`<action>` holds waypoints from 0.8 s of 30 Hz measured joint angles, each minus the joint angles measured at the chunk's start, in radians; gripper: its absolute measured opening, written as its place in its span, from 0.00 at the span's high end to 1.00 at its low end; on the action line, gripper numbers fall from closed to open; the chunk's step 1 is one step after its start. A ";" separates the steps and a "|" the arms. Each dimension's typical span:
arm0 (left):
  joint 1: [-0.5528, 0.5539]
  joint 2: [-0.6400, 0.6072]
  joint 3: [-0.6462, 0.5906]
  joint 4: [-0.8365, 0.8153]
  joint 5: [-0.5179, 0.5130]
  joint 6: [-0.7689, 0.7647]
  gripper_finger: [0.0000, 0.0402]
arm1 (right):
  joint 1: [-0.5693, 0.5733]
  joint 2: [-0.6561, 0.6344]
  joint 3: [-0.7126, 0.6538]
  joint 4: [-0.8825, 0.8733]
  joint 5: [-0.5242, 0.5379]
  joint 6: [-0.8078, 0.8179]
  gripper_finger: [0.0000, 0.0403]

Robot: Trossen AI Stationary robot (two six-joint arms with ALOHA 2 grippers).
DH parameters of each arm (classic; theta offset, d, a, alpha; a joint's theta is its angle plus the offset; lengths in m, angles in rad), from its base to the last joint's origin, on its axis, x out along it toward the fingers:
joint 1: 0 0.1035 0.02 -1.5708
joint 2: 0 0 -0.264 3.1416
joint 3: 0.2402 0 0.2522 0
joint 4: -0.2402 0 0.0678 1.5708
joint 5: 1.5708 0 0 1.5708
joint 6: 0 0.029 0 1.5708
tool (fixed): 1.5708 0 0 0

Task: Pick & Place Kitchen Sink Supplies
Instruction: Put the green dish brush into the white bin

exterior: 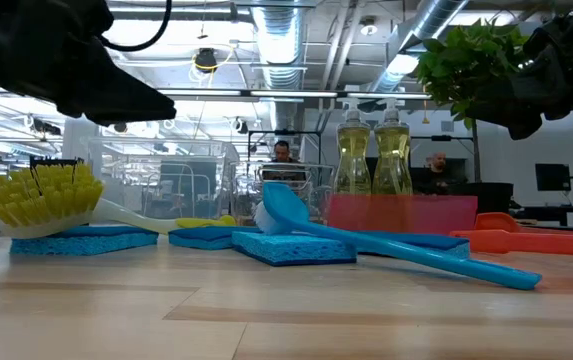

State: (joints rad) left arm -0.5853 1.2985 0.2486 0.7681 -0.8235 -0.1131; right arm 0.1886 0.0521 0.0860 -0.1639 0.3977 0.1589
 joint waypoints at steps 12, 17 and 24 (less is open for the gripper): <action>0.071 0.157 0.069 -0.003 -0.019 -0.076 0.61 | 0.000 0.000 0.000 0.000 0.000 0.000 0.45; 0.111 0.164 0.073 -0.051 0.076 -0.199 0.61 | 0.000 0.000 0.000 0.000 0.000 0.000 0.45; 0.156 0.143 0.178 -0.437 0.146 -0.370 0.61 | 0.000 0.000 0.000 0.000 0.000 0.000 0.45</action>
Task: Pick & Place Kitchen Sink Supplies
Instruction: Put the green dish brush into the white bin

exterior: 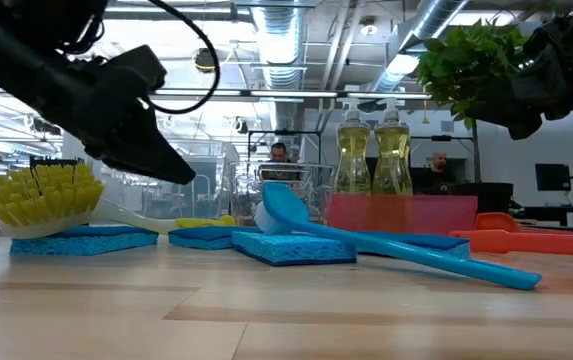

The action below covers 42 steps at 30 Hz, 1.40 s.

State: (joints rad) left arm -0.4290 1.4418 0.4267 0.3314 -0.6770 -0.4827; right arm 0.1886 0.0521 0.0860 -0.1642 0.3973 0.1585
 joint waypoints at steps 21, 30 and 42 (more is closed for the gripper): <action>0.053 -0.001 0.132 -0.309 0.058 -0.181 0.61 | 0.000 0.000 0.000 0.000 0.000 0.000 0.45; 0.067 -0.001 0.117 -0.318 0.102 -0.189 0.61 | 0.000 0.000 0.000 0.000 0.000 -0.001 0.45; 0.066 -0.001 0.117 -0.317 0.106 -0.189 0.61 | 0.000 0.000 0.000 0.000 0.000 -0.001 0.45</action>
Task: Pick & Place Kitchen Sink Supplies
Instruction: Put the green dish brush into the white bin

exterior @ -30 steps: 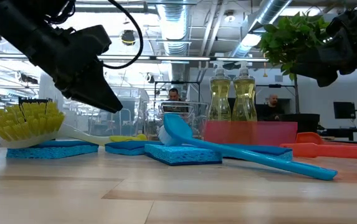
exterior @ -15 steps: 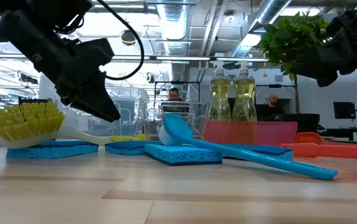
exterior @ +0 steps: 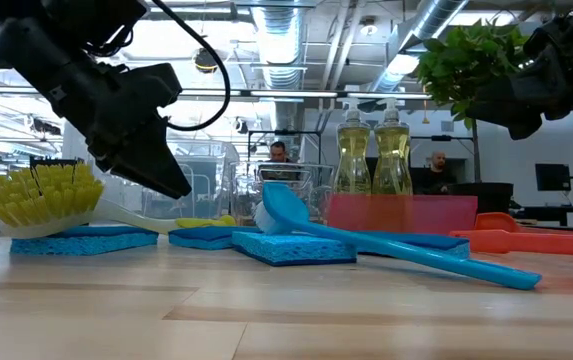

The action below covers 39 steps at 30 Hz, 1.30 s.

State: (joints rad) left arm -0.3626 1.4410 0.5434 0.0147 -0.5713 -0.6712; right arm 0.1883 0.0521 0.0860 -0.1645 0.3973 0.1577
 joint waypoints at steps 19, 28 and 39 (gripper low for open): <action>0.076 0.164 0.003 0.027 0.083 -0.073 0.61 | 0.000 0.000 0.000 0.000 0.000 -0.001 0.45; 0.078 0.126 -0.002 0.017 0.103 -0.070 0.66 | 0.000 0.000 0.000 0.000 0.000 -0.010 0.45; 0.077 0.126 -0.002 0.032 0.100 -0.073 0.81 | 0.000 0.000 0.000 0.000 0.000 -0.010 0.45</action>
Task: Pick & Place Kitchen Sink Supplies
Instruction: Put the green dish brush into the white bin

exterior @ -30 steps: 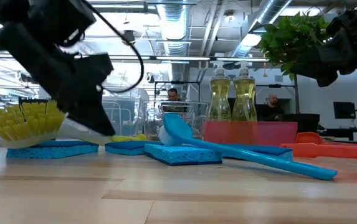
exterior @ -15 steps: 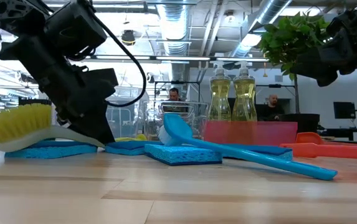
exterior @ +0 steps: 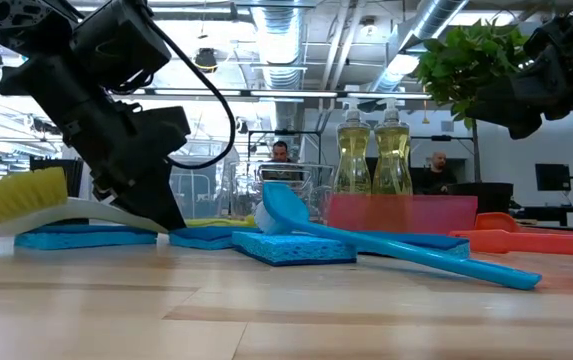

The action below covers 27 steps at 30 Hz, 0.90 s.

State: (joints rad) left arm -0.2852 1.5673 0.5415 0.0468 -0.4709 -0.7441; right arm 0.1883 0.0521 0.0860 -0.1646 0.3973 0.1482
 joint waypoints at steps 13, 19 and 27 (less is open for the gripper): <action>0.000 -0.001 0.000 0.016 -0.005 -0.001 0.80 | 0.000 0.000 0.000 0.000 0.000 0.000 0.45; 0.000 -0.001 0.001 0.039 -0.007 0.003 0.80 | 0.000 0.000 0.000 0.000 0.000 0.000 0.45; -0.006 -0.056 0.002 0.045 -0.011 0.015 0.79 | 0.000 0.000 0.000 0.000 0.000 0.000 0.45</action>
State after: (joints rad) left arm -0.2916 1.5113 0.5430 0.0921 -0.4816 -0.7292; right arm 0.1883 0.0521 0.0860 -0.1650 0.3973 0.1486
